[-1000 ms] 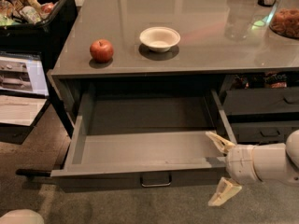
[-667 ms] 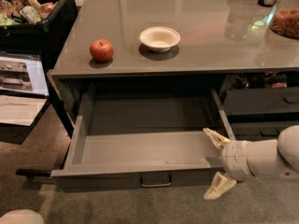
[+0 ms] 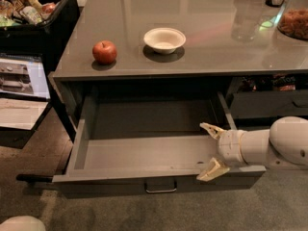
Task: Close top drawer
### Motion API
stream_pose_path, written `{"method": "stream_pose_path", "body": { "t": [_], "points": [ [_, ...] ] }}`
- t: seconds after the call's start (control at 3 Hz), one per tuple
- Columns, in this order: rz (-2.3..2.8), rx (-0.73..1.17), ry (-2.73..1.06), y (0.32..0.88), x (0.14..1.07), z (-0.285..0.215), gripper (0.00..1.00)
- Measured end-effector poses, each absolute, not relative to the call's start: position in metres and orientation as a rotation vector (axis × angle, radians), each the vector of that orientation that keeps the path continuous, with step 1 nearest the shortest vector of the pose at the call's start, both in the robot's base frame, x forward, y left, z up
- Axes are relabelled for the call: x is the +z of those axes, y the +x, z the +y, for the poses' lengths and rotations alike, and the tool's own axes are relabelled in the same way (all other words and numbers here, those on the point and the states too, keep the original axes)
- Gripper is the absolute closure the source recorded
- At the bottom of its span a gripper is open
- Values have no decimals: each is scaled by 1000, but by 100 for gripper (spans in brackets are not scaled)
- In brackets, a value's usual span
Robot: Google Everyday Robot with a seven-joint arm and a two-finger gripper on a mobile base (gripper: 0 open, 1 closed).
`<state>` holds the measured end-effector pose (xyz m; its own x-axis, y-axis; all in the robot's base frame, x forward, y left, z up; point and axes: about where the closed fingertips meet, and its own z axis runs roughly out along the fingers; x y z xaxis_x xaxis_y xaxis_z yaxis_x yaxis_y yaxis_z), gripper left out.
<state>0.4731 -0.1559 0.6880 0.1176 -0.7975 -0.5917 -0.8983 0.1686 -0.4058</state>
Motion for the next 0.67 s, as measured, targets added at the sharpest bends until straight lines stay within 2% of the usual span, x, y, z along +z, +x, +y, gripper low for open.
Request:
{"method": "stream_pose_path", "body": {
  "t": [0.67],
  "points": [
    [1637,126,-1616,502,712,-137,64]
  ]
}}
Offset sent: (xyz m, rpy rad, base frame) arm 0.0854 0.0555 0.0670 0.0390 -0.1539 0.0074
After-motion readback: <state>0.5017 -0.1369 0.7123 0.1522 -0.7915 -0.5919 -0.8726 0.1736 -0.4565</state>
